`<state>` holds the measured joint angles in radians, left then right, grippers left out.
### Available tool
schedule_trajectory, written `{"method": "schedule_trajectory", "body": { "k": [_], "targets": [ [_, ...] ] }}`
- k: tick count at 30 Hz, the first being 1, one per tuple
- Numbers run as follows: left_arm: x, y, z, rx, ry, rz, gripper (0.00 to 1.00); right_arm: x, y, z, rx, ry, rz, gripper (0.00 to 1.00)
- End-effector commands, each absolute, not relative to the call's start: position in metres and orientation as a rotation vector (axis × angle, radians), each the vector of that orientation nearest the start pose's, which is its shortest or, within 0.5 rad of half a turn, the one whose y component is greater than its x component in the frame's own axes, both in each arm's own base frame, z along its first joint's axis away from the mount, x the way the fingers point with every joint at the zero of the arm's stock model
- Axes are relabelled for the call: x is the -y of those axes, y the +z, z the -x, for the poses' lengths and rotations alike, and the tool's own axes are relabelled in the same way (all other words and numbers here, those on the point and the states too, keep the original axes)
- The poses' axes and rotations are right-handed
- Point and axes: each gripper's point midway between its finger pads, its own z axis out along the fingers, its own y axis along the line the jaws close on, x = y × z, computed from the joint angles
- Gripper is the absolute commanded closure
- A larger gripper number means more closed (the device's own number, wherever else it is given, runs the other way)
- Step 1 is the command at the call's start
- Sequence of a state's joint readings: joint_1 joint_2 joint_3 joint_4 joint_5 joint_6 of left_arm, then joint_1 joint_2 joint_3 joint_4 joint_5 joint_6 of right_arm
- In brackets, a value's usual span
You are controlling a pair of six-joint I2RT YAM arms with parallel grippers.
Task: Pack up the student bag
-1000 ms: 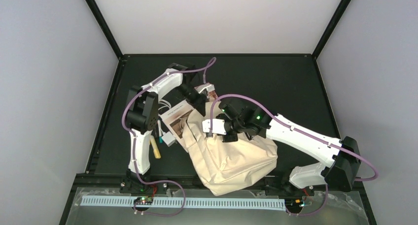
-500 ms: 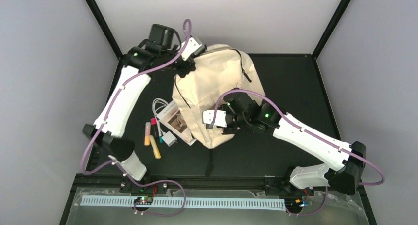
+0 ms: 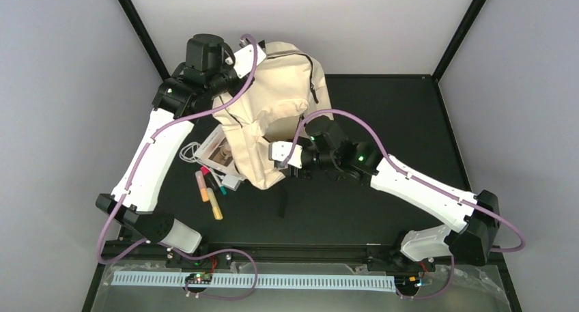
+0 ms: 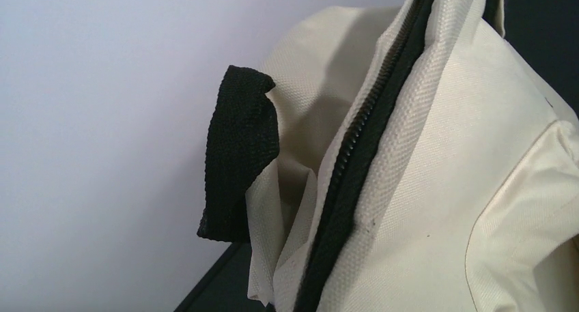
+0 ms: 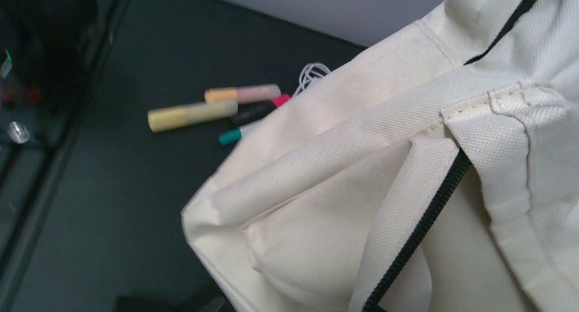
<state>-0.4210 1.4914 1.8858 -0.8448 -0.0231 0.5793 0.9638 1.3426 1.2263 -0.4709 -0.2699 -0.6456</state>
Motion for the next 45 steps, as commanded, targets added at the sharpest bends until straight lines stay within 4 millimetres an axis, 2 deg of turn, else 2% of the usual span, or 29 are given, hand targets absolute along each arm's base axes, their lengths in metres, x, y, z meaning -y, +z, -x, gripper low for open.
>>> {"method": "schedule_trajectory", "body": {
  "k": [1, 6, 10, 14, 16, 18, 23, 26, 31, 33, 34, 39, 40, 41, 45],
  "targets": [
    [0.147, 0.532, -0.378, -1.479, 0.224, -0.748, 0.98, -0.368, 0.293, -0.175, -1.350, 0.654, 1.596, 0.44],
    [0.139, 0.557, -0.376, -1.443, 0.233, -0.680, 0.99, -0.366, 0.326, -0.161, -1.278, 0.786, 1.469, 0.28],
    [0.121, 0.589, -0.376, -1.387, 0.301, -0.593, 0.98, -0.362, 0.349, -0.162, -1.311, 0.863, 1.328, 0.26],
    [0.105, 0.621, -0.370, -1.321, 0.384, -0.539, 0.99, -0.357, 0.362, -0.168, -1.336, 0.891, 1.215, 0.26],
    [0.092, 0.625, -0.372, -1.320, 0.437, -0.510, 0.98, -0.358, 0.362, -0.178, -1.384, 0.889, 1.147, 0.25],
    [0.077, 0.616, -0.379, -1.362, 0.478, -0.491, 0.99, -0.364, 0.356, -0.191, -1.461, 0.890, 1.089, 0.27],
    [0.021, 0.592, -0.395, -1.460, 0.586, -0.388, 0.99, -0.396, 0.324, -0.220, -1.711, 0.923, 0.945, 0.40],
    [-0.015, 0.589, -0.387, -1.482, 0.651, -0.317, 0.99, -0.421, 0.291, -0.237, -1.872, 0.853, 0.866, 0.46],
    [-0.064, 0.585, -0.358, -1.493, 0.804, -0.241, 0.99, -0.486, 0.241, -0.234, -2.003, 0.772, 0.926, 0.47],
    [-0.081, 0.575, -0.351, -1.519, 0.881, -0.229, 0.99, -0.514, 0.225, -0.225, -2.033, 0.771, 0.978, 0.48],
    [-0.087, 0.580, -0.331, -1.501, 0.914, -0.208, 0.99, -0.530, 0.225, -0.221, -2.029, 0.775, 0.993, 0.48],
    [-0.113, 0.552, -0.305, -1.568, 1.038, -0.178, 0.99, -0.581, 0.182, -0.199, -2.087, 0.786, 1.074, 0.48],
    [-0.117, 0.548, -0.300, -1.579, 1.055, -0.168, 0.99, -0.587, 0.173, -0.197, -2.110, 0.783, 1.077, 0.48],
    [-0.120, 0.545, -0.296, -1.587, 1.068, -0.157, 0.98, -0.591, 0.156, -0.197, -2.144, 0.766, 1.083, 0.48],
    [-0.125, 0.530, -0.287, -1.639, 1.059, -0.148, 0.98, -0.596, 0.134, -0.198, -2.183, 0.752, 1.079, 0.47]
  ]
}}
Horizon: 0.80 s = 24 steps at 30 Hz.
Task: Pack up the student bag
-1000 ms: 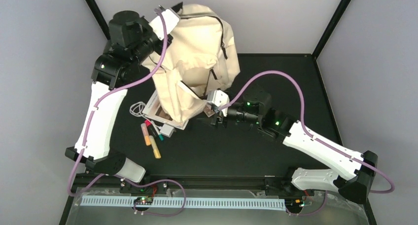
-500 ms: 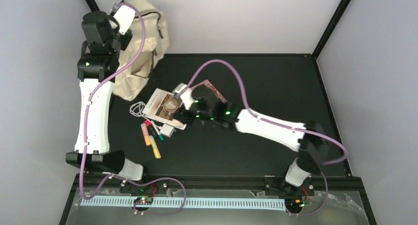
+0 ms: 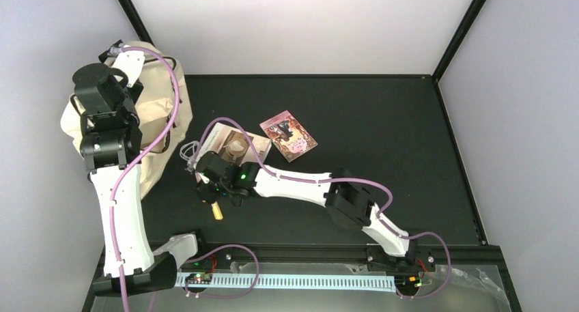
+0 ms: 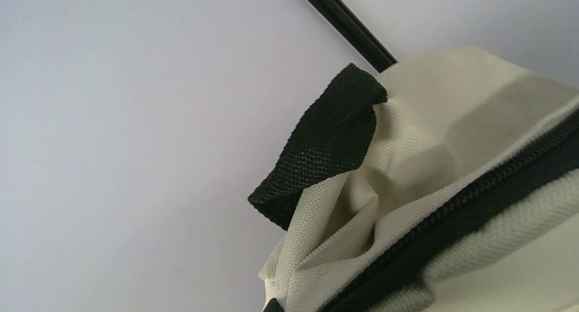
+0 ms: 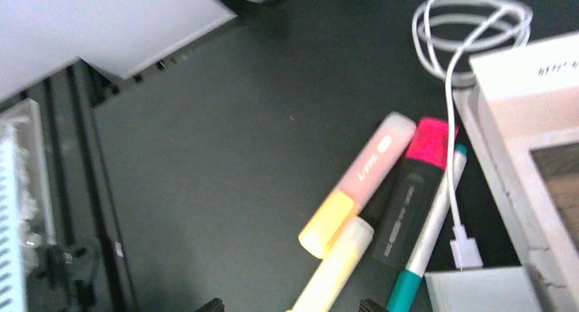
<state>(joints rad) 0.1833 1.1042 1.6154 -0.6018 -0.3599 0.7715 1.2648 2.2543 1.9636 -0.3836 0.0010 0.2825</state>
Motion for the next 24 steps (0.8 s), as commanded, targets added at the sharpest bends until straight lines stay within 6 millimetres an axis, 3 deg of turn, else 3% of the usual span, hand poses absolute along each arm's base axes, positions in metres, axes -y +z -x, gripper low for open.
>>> {"method": "schedule_trajectory", "body": {
  "k": [1, 6, 11, 18, 24],
  "targets": [
    [-0.124, 0.527, -0.286, -1.649, 1.049, -0.154, 0.98, -0.597, 0.131, -0.198, -2.184, 0.749, 1.079, 0.47],
    [-0.121, 0.515, -0.283, -1.688, 1.011, -0.155, 0.99, -0.613, 0.110, -0.195, -2.205, 0.752, 1.101, 0.42],
    [-0.120, 0.511, -0.284, -1.697, 1.015, -0.171, 0.98, -0.624, 0.094, -0.182, -2.216, 0.644, 1.151, 0.34],
    [-0.114, 0.505, -0.289, -1.711, 0.957, -0.199, 0.99, -0.590, 0.071, -0.192, -2.245, 0.406, 1.097, 0.39],
    [-0.110, 0.500, -0.293, -1.727, 0.926, -0.213, 0.98, -0.593, 0.049, -0.181, -2.273, 0.426, 1.162, 0.38]
  ]
}}
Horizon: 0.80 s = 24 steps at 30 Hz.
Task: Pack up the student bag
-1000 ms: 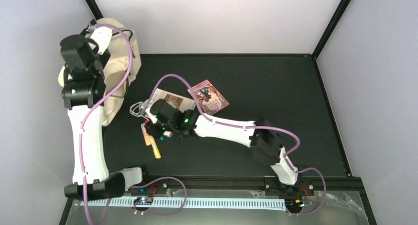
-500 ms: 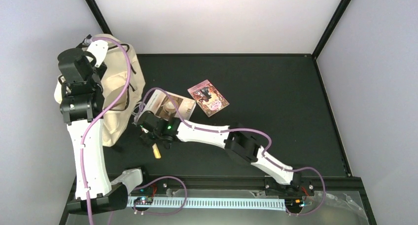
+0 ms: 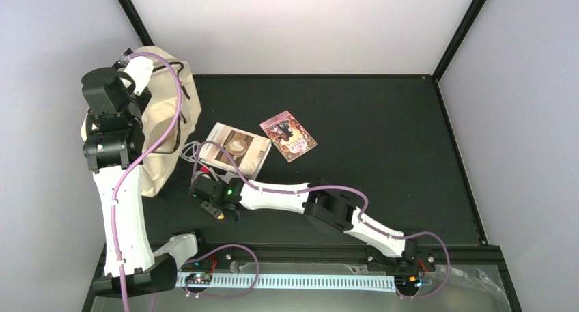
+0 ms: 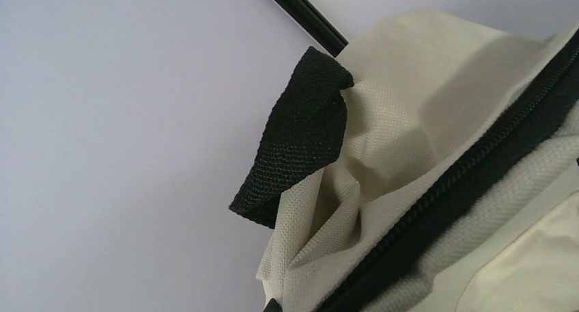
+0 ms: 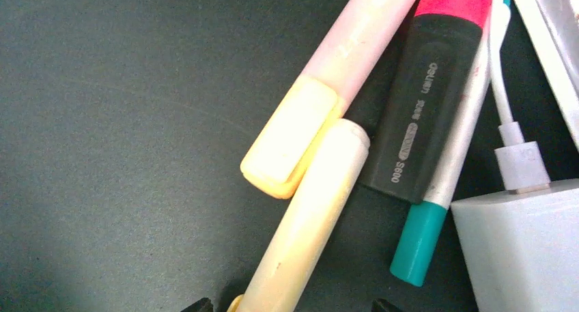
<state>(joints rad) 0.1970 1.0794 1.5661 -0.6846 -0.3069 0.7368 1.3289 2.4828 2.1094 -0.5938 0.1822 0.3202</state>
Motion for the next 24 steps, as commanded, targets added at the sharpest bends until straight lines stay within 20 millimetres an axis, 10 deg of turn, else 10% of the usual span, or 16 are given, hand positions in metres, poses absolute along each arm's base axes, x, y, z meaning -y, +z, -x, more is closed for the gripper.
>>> {"method": "schedule_trajectory", "body": {
  "k": [1, 15, 24],
  "targets": [
    [-0.110, 0.500, -0.293, -1.725, 0.924, -0.214, 0.99, -0.593, 0.044, -0.179, -2.280, 0.426, 1.171, 0.38],
    [-0.104, 0.503, -0.295, -1.720, 0.879, -0.229, 0.98, -0.561, 0.017, -0.193, -2.305, 0.206, 1.169, 0.63],
    [-0.082, 0.484, -0.305, -1.753, 0.728, -0.327, 0.98, -0.537, 0.057, -0.198, -2.299, 0.280, 1.114, 0.99]
  ]
}}
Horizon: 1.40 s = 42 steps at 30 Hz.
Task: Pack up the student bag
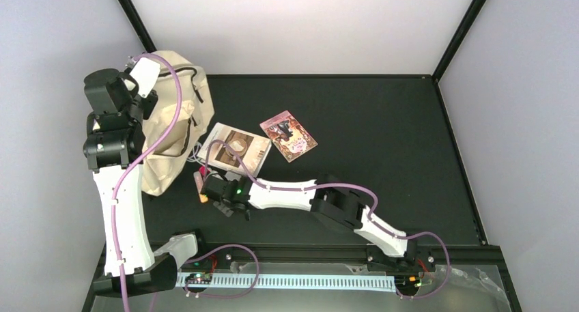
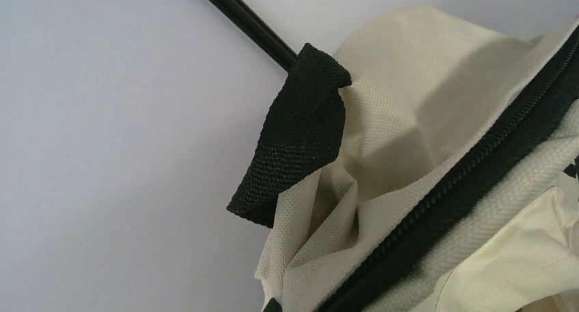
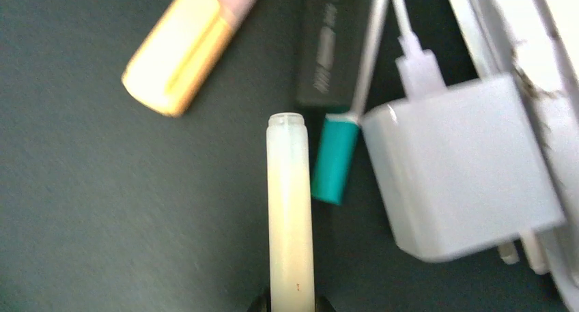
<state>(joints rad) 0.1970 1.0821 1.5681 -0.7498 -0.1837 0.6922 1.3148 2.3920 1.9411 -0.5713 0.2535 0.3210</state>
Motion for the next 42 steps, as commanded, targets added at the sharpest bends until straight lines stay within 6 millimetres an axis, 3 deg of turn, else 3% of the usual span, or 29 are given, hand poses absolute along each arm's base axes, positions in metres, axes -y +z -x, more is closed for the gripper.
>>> {"method": "schedule_trajectory", "body": {
  "k": [1, 6, 11, 19, 22, 25, 27, 30, 32, 37, 42],
  "targets": [
    [-0.078, 0.479, -0.307, -1.764, 0.698, -0.349, 0.98, -0.533, 0.061, -0.197, -2.299, 0.287, 1.114, 0.99],
    [-0.040, 0.466, -0.306, -1.774, 0.488, -0.500, 0.98, -0.515, 0.091, -0.186, -2.242, 0.398, 1.181, 0.99],
    [0.012, 0.462, -0.293, -1.744, 0.215, -0.697, 0.99, -0.487, 0.150, -0.164, -2.028, 0.606, 1.278, 0.99],
    [0.075, 0.493, -0.257, -1.617, -0.134, -0.870, 0.98, -0.434, 0.327, -0.122, -1.264, 0.834, 1.299, 0.99],
    [0.093, 0.504, -0.243, -1.570, -0.254, -0.900, 0.98, -0.434, 0.388, -0.118, -1.019, 0.799, 1.267, 0.99],
    [0.119, 0.500, -0.228, -1.537, -0.410, -0.975, 0.98, -0.450, 0.422, -0.119, -0.895, 0.754, 1.290, 0.99],
    [0.129, 0.496, -0.222, -1.531, -0.449, -1.009, 0.99, -0.464, 0.417, -0.127, -0.886, 0.691, 1.343, 0.99],
    [0.133, 0.498, -0.216, -1.523, -0.471, -1.014, 0.98, -0.472, 0.385, -0.146, -0.931, 0.617, 1.419, 0.99],
    [0.133, 0.500, -0.215, -1.528, -0.477, -1.003, 0.99, -0.470, 0.363, -0.153, -0.974, 0.583, 1.477, 0.99],
    [0.134, 0.501, -0.217, -1.545, -0.517, -0.977, 0.99, -0.462, 0.329, -0.146, -1.026, 0.567, 1.610, 0.99],
    [0.137, 0.504, -0.213, -1.542, -0.559, -0.971, 0.98, -0.465, 0.287, -0.169, -1.167, 0.429, 1.672, 0.99]
  ]
}}
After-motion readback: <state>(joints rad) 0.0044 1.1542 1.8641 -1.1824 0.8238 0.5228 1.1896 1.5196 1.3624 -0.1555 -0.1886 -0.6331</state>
